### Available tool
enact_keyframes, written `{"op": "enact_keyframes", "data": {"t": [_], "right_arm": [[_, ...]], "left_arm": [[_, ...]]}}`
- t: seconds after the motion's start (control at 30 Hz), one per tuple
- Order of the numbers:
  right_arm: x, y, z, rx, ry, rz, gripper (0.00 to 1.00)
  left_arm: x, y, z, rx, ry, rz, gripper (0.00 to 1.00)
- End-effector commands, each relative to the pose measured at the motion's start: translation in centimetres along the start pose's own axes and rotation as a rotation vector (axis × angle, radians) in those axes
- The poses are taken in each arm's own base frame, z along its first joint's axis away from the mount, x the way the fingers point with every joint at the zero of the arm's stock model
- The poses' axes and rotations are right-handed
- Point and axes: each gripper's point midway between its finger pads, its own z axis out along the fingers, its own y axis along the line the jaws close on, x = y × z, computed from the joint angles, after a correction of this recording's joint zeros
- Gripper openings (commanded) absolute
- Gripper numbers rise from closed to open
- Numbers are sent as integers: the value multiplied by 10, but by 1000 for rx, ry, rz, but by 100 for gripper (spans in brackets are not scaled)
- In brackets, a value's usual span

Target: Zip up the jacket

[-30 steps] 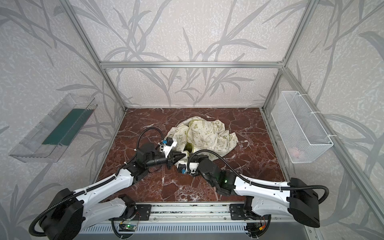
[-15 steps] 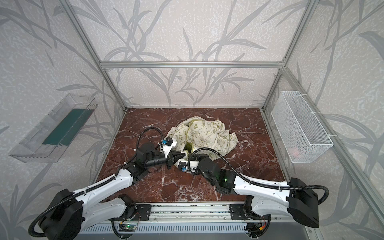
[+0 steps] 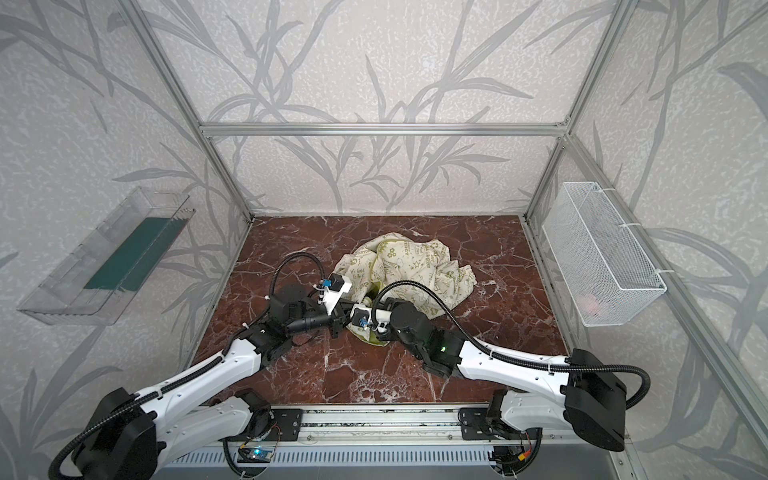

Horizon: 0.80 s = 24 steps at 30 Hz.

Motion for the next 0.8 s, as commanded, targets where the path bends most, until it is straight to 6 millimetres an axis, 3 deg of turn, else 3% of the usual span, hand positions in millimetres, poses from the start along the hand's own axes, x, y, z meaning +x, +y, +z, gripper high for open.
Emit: {"op": "enact_keyframes", "data": {"t": [0.0, 0.17, 0.37, 0.4, 0.53, 0.63, 0.77], "right_arm": [[-9, -61, 3, 191, -12, 121, 0], [-18, -66, 5, 164, -43, 160, 0], [-36, -44, -2, 8, -133, 224, 0], [-38, -41, -2, -14, -138, 244, 0], [-45, -28, 2, -98, -149, 308, 0], [-48, -23, 10, -121, -154, 337, 0], [-52, -18, 17, -139, -166, 353, 0]], "left_arm": [[16, -11, -4, 50, 92, 1, 0], [18, 2, -10, -12, 151, 15, 0], [-6, 38, -22, -106, 89, -29, 0], [-11, 43, -22, -127, 76, -30, 4], [-31, 59, -25, -195, 10, -84, 49], [-46, 56, -31, -196, -88, -152, 69], [-49, 47, -46, -192, -195, -253, 74]]}}
